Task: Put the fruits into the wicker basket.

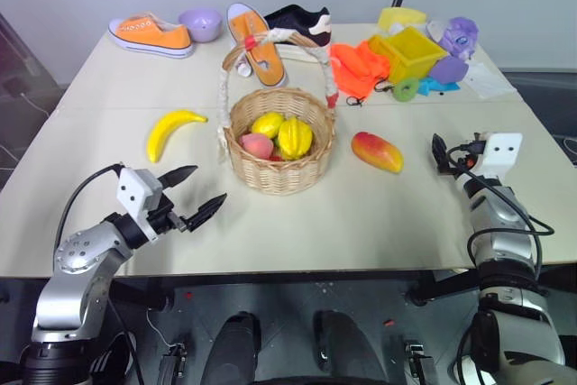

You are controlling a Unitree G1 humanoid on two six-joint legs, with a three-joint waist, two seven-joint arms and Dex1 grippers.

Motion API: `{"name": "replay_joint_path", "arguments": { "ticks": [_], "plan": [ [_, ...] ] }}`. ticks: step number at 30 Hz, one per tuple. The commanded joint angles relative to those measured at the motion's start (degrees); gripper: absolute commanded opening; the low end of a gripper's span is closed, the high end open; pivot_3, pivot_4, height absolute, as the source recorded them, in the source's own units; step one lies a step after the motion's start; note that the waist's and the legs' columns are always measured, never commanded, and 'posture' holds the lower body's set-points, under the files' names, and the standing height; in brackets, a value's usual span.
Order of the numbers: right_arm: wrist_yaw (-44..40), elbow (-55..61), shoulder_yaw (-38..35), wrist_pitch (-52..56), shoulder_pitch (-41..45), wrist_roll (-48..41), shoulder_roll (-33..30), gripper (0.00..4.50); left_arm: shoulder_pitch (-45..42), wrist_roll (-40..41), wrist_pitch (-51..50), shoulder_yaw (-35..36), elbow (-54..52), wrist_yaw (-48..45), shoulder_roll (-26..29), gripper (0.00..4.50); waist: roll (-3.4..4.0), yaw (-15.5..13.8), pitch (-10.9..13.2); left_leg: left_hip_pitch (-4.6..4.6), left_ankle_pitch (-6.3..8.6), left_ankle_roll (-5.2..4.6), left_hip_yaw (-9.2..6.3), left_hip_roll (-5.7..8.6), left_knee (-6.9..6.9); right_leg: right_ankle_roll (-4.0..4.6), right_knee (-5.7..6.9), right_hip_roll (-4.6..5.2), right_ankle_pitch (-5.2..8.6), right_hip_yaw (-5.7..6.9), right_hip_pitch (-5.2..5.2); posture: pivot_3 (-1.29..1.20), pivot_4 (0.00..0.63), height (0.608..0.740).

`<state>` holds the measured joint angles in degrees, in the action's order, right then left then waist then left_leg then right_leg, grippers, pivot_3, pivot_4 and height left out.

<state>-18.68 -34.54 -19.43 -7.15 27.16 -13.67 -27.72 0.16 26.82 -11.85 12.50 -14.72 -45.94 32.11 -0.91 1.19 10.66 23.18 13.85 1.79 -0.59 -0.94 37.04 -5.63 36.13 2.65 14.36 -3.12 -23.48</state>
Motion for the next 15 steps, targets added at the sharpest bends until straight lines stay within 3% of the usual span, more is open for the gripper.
{"name": "replay_joint_path", "arguments": {
  "ticks": [1, 5, 15],
  "plan": [
    [-1.13, 3.1, -0.7, -1.34, 0.21, -1.16, -0.27, 4.42, -0.53, 0.03, 1.69, 0.62, -0.27, 0.07, -0.13, 4.5, 0.0, 0.0, 0.0, 0.0, 0.0, 0.0, 0.0, 0.0, 0.0, 0.0, 0.0, 0.0, 0.0, 0.0, 0.0, 0.0, 0.15, 0.74],
    [-5.97, 9.6, 0.36, -0.15, -3.69, -3.3, 0.29, 4.42, -0.35, 0.61, 2.61, 2.54, 0.81, 1.1, -0.82, 4.5, 0.0, -0.08, 0.0, 0.0, 0.0, 0.0, -0.02, -0.01, -0.01, 0.0, 0.0, 0.0, 0.0, 0.01, 0.0, 0.0, 0.15, 0.74],
    [-14.04, 42.53, 6.21, 13.89, -21.87, -9.23, -0.9, 4.42, 5.33, 6.05, 3.21, 5.69, -4.61, -1.12, -1.21, 4.5, 0.01, -0.15, 0.0, 0.0, 0.01, 0.0, -0.03, -0.13, -0.03, 0.01, -0.01, 0.06, 0.02, 0.0, -0.01, 0.0, 0.15, 0.74]
  ]
}}
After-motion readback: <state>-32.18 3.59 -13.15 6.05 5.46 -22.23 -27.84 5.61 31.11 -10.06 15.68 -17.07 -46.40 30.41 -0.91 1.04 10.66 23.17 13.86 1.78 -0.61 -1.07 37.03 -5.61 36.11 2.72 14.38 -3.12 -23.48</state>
